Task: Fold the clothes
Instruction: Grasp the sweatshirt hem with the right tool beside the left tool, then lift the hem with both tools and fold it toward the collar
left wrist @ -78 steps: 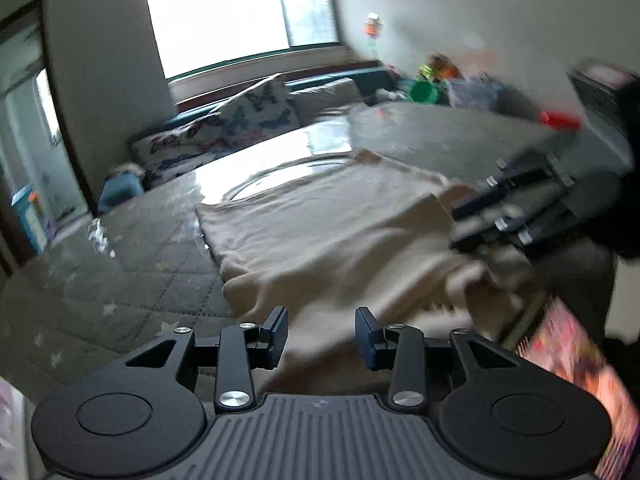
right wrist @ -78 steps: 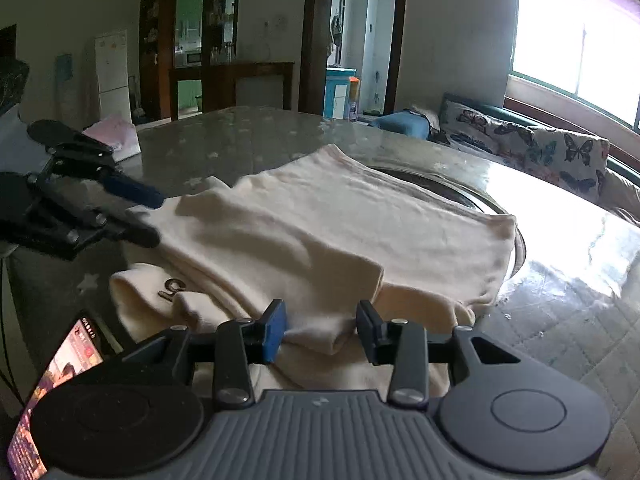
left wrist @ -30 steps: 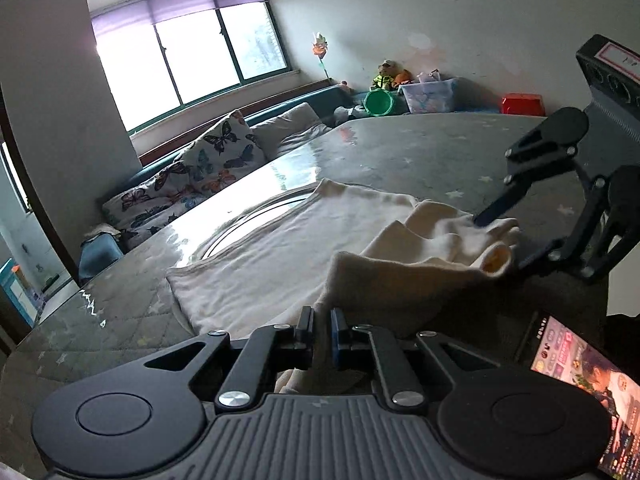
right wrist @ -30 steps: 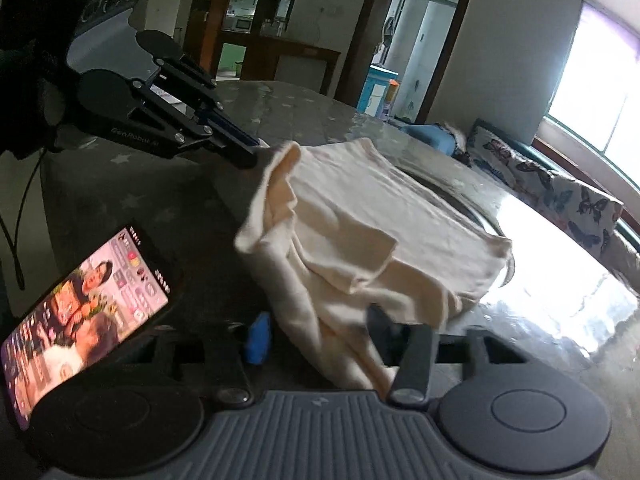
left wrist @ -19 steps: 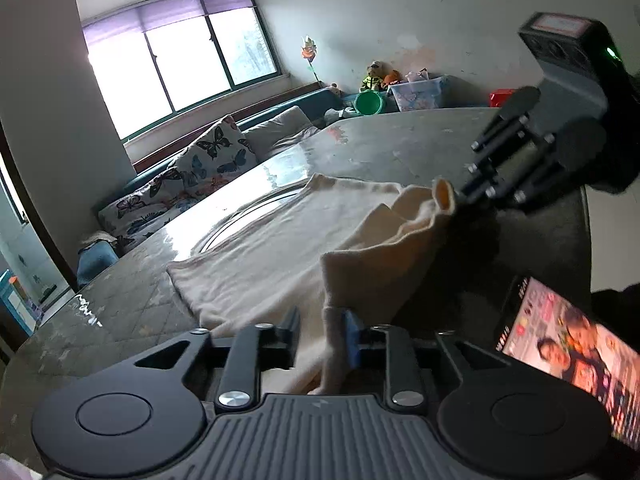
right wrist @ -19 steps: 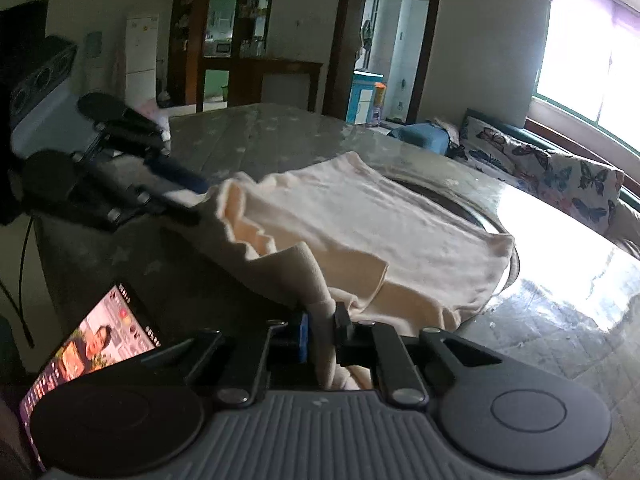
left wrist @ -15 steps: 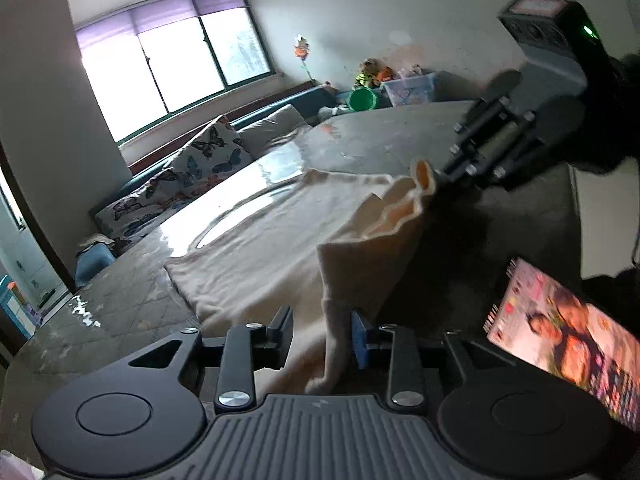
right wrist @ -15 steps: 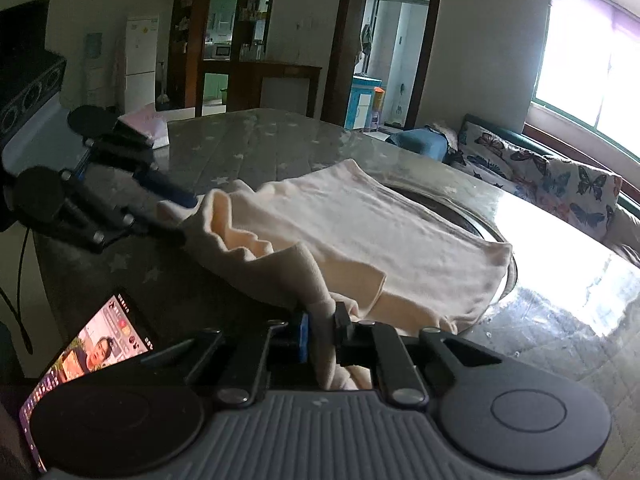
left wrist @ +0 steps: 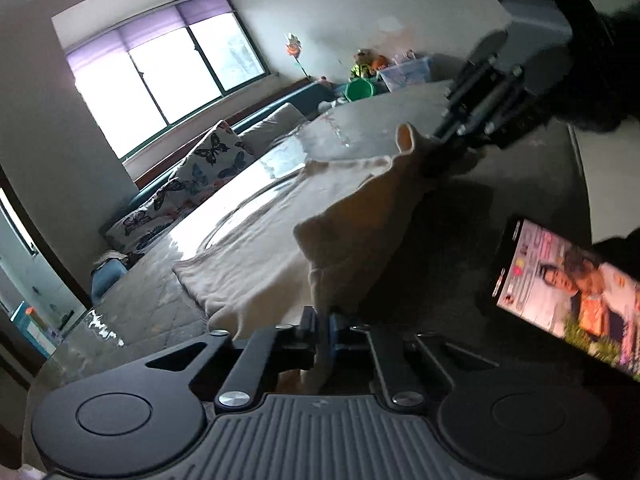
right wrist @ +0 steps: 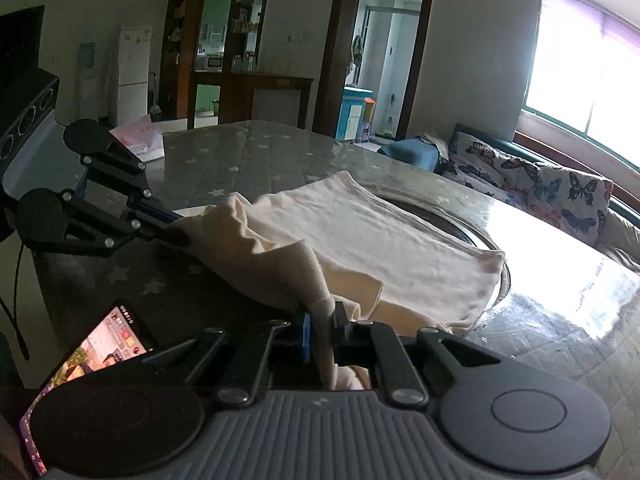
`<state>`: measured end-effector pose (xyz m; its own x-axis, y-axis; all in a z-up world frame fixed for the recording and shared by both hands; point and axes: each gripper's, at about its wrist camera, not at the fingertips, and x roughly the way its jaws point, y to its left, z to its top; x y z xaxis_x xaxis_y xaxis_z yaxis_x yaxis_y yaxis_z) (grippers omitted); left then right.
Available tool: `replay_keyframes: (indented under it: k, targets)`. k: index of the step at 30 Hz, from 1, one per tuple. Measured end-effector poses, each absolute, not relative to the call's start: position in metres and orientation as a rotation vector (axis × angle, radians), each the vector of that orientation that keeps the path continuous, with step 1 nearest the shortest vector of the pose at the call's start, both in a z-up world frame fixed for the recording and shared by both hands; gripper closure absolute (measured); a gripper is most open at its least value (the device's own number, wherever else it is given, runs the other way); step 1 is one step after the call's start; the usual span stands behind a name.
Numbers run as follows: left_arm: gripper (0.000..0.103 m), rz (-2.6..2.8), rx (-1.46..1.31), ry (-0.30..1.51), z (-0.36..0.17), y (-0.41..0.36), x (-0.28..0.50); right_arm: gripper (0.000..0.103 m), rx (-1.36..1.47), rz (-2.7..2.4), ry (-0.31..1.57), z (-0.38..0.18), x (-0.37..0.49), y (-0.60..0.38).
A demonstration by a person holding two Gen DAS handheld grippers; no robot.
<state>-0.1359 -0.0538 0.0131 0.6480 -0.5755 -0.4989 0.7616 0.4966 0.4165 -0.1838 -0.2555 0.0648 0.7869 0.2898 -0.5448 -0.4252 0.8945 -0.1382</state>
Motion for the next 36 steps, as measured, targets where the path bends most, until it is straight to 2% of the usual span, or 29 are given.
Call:
replay_keyframes:
  k: [12, 16, 27, 36]
  targets:
    - [0.098, -0.893, 0.559, 0.294, 0.065, -0.022, -0.187, 0.095, -0.25, 0.436, 0.51, 0.105, -0.237, -0.255]
    - [0.098, -0.867, 0.566, 0.261, 0.082, -0.025, -0.182, 0.095, -0.227, 0.441, 0.503, 0.119, -0.222, -0.264]
    - [0.098, -0.751, 0.627, 0.263, 0.074, -0.071, -0.062, 0.095, -0.203, 0.375, 0.521, 0.128, -0.093, -0.297]
    - [0.097, -0.692, 0.598, 0.405, 0.025, -0.099, 0.015, 0.095, -0.144, 0.308, 0.646, 0.077, -0.004, -0.31]
